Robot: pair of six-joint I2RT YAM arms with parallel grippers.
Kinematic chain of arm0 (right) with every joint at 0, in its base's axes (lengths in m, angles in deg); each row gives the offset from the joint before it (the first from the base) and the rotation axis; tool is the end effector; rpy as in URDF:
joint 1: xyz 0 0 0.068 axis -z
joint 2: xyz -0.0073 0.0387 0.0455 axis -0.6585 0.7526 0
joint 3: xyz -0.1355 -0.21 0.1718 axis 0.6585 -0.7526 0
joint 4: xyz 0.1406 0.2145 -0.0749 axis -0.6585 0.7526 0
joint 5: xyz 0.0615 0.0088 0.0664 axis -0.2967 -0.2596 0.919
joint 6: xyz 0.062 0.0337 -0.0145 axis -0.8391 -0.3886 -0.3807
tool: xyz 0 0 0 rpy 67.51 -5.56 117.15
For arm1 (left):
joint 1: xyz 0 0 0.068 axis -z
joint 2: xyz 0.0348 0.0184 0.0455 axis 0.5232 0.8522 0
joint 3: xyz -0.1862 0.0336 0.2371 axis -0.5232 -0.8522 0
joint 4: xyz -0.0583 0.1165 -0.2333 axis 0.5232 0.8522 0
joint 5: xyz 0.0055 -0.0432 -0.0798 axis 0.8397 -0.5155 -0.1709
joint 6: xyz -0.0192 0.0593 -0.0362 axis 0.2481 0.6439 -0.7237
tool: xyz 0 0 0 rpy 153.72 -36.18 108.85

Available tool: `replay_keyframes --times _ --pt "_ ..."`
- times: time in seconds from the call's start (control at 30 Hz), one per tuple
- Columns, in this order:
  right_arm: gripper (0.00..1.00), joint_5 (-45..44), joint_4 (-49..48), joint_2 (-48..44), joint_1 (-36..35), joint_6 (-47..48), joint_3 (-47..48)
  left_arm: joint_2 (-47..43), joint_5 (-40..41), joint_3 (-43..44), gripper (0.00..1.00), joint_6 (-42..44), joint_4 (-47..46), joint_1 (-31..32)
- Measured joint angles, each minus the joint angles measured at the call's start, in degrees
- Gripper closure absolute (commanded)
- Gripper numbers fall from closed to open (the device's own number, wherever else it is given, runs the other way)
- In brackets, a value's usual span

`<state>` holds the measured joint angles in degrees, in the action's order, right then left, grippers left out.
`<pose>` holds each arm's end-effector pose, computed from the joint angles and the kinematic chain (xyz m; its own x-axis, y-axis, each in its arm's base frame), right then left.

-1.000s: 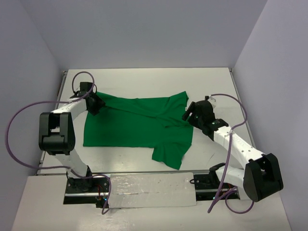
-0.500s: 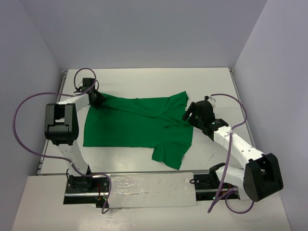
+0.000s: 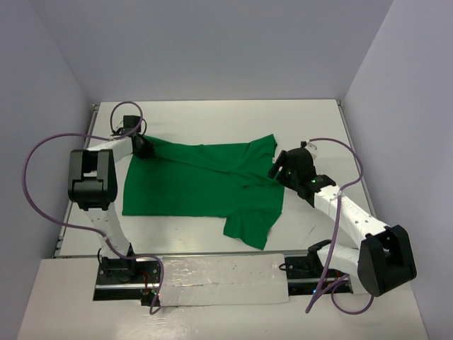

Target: Fold and stack the t-shirts

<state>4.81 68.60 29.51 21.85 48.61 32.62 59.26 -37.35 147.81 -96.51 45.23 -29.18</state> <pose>0.2342 0.0710 0.2307 -0.6110 0.4703 -0.6368 0.2648 0.8795 0.3955 0.4376 -0.0125 0.1585 -0.5043 -0.7648 -0.4010 -0.6635 0.6403 -0.3870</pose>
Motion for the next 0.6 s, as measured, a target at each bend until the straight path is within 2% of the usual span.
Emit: replay_keyframes --times 0.23,0.47,0.6 --pt "0.23 -0.07 0.4 -0.05 0.0 0.0 0.0 -2.53 1.25 -0.68 0.9 0.0 1.17 0.0" --pt "0.23 -0.07 0.59 -1.04 0.0 0.0 -0.02 -15.35 3.23 -4.2 0.9 0.29 2.56 0.0" --pt "0.23 -0.08 0.63 -1.59 0.0 0.0 -0.01 -20.12 2.97 -8.97 0.9 0.09 1.3 0.04"
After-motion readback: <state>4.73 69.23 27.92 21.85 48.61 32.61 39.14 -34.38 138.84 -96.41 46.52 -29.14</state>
